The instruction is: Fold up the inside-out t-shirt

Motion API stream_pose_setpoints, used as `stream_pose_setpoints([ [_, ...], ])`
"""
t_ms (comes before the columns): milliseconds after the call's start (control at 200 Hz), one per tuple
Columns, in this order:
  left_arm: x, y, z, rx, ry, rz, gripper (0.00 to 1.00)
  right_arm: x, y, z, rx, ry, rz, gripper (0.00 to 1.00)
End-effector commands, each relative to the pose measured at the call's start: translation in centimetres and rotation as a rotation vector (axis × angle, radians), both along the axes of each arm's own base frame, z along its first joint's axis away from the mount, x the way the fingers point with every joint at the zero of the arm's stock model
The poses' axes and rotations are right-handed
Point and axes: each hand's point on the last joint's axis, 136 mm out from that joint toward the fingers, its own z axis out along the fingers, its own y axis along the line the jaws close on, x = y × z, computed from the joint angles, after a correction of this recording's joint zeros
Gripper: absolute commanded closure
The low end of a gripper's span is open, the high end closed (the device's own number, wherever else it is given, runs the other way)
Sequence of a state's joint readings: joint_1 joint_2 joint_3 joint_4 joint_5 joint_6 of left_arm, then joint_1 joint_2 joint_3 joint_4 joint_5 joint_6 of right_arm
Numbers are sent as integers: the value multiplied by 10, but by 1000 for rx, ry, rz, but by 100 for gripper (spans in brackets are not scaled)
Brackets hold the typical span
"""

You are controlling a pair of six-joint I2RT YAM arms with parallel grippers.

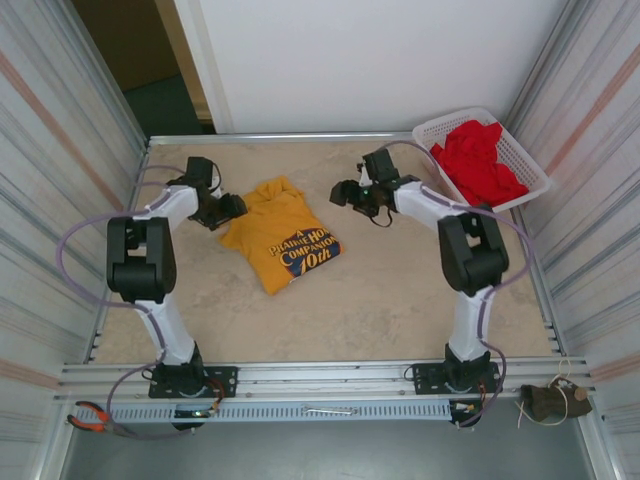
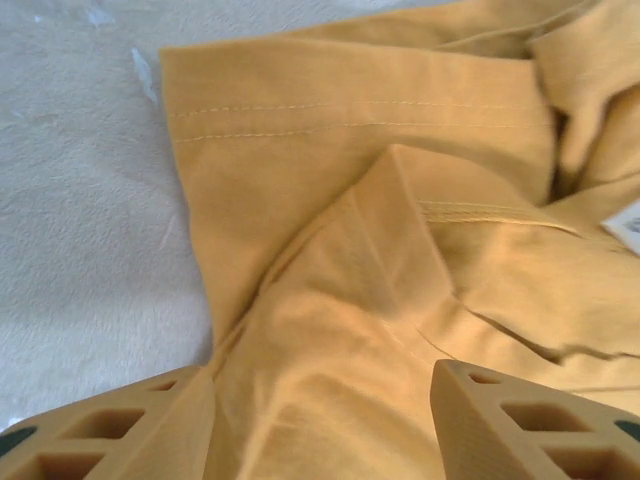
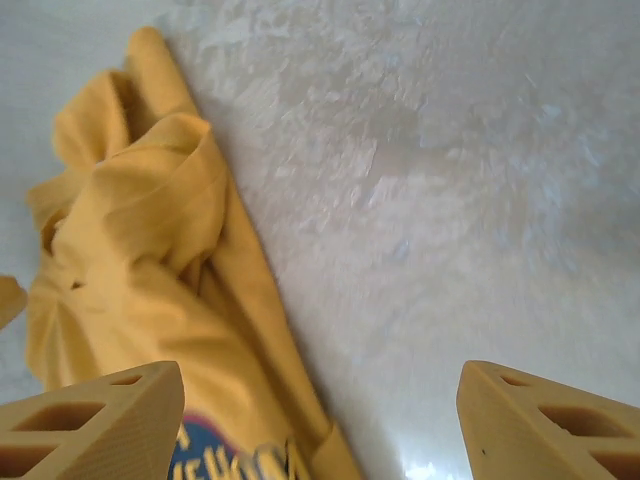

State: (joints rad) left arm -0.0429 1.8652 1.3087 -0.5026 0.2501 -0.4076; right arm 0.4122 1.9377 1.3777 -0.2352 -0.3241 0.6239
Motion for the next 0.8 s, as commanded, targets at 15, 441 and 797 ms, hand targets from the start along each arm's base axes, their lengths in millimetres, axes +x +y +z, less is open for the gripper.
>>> stream_pose_setpoints([
  [15,-18,-11,36,-12,-55,-28,38,-39,8,-14,-34,22,34,29],
  [441,-88,-43,32,-52,-16,-71,34,-95,25,-72,-87,169,40,96],
  [797,-89,-72,35,-87,-8,-150,34,-221,-55,-89,-226,253,-279,100],
])
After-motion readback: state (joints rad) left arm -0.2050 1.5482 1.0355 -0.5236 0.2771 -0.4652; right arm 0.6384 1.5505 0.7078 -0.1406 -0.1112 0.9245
